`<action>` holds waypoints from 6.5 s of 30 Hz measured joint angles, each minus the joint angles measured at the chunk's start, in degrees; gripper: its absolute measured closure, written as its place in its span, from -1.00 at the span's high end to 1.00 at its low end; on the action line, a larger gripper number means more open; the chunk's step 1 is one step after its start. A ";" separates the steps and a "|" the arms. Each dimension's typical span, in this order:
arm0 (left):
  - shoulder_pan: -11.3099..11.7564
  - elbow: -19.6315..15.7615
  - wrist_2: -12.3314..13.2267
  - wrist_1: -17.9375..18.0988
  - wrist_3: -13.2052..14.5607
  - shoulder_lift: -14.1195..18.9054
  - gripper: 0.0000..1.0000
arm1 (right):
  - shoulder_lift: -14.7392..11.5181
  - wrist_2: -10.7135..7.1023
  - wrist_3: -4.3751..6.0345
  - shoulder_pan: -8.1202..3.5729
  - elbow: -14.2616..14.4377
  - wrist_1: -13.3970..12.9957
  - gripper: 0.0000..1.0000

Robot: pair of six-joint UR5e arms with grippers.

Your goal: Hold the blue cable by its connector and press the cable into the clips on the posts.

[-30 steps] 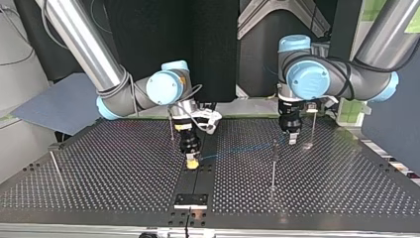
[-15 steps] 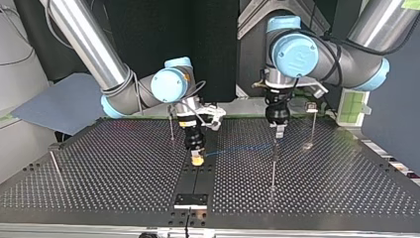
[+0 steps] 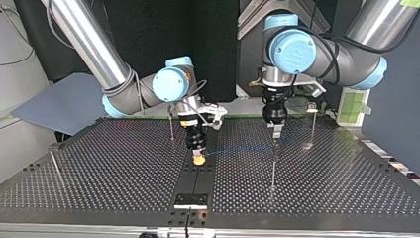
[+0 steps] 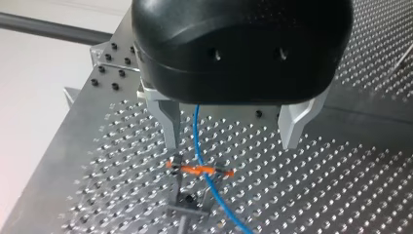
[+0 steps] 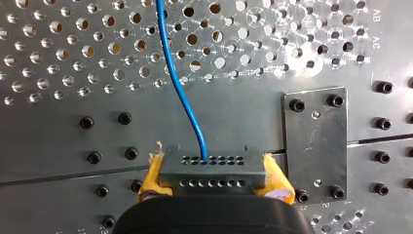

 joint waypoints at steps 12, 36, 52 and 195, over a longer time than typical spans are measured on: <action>0.13 -0.01 -2.13 2.94 1.73 -0.01 0.98 | 0.00 0.03 -0.13 0.01 0.01 -0.08 -1.00; -0.06 0.01 -1.98 6.25 3.03 -0.08 0.98 | 0.02 -0.05 0.16 0.01 0.01 -0.08 -1.00; -1.72 0.06 0.54 8.29 2.66 -4.13 0.98 | 0.01 -0.05 0.38 -0.07 0.01 -0.15 -1.00; -18.72 7.88 -11.47 23.13 3.45 -32.52 -1.00 | -2.36 3.08 -0.52 -8.53 32.99 -15.73 -1.00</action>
